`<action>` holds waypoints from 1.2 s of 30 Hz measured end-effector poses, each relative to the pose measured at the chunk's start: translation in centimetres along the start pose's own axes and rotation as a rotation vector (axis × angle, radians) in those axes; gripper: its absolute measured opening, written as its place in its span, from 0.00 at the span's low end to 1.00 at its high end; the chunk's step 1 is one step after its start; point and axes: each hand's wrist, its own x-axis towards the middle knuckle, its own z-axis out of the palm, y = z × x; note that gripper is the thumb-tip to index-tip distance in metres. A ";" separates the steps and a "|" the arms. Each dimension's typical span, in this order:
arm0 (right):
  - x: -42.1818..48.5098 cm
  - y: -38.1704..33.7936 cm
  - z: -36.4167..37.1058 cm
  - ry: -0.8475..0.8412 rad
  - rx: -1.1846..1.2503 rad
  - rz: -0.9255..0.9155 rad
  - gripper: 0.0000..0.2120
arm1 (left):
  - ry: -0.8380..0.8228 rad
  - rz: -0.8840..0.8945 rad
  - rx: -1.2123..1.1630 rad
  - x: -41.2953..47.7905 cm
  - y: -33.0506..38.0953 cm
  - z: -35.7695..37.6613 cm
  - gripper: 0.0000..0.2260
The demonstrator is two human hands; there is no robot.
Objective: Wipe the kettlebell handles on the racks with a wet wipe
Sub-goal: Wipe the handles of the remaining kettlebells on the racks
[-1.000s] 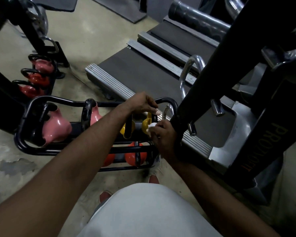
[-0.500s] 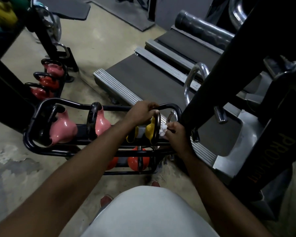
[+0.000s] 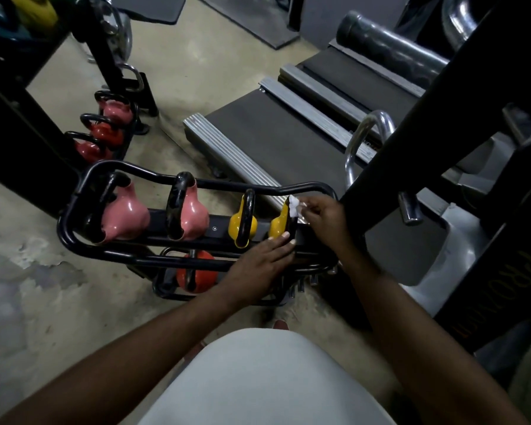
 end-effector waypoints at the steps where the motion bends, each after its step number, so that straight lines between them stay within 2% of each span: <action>1: 0.8 -0.4 -0.1 0.001 -0.062 -0.004 0.08 | -0.017 0.007 0.016 -0.1 0.0 -0.2 0.29; 3: 1.0 -1.0 -0.2 -0.002 -0.261 -0.101 0.07 | -0.043 0.026 0.053 -0.2 0.0 -0.6 0.27; 6: -0.4 -1.4 -0.3 -0.114 -0.492 -0.181 0.09 | -0.035 0.040 0.096 -0.4 0.1 -0.6 0.24; 8: 0.7 -1.9 -0.2 -0.161 -0.508 -0.177 0.08 | -0.002 0.019 0.063 -0.2 0.6 -0.5 0.23; 12: 2.5 -3.5 -0.2 -0.127 -0.511 -0.109 0.05 | 0.046 -0.014 -0.007 0.2 1.5 -0.7 0.25; 15: 0.0 -2.7 0.0 -0.062 -0.399 -0.109 0.03 | 0.036 -0.016 -0.027 0.3 0.9 -0.9 0.26; 19: 1.0 -0.9 0.6 0.027 0.108 0.292 0.10 | 0.031 -0.036 0.008 0.8 0.3 -0.4 0.22; 21: 1.9 -0.3 0.7 -0.002 0.147 0.339 0.11 | 0.044 -0.035 0.026 0.8 0.6 -0.2 0.21; 23: 1.9 -0.3 0.6 -0.014 0.123 0.300 0.05 | 0.062 -0.023 0.045 1.0 0.3 -0.2 0.20; 24: 1.7 -0.4 0.5 -0.017 0.099 0.274 0.02 | 0.068 -0.019 0.060 1.2 0.0 -0.2 0.20; 27: 2.9 -0.7 0.3 -0.020 -0.058 0.207 0.04 | 0.073 -0.004 0.131 1.9 -1.1 -0.2 0.19; 33: 5.3 -2.6 -0.1 -0.255 -0.536 0.046 0.06 | 0.120 0.082 0.164 2.2 -2.1 -0.1 0.17; 36: 5.9 -3.6 0.1 -0.319 -0.653 -0.006 0.07 | 0.164 0.079 0.159 2.1 -2.6 -0.1 0.16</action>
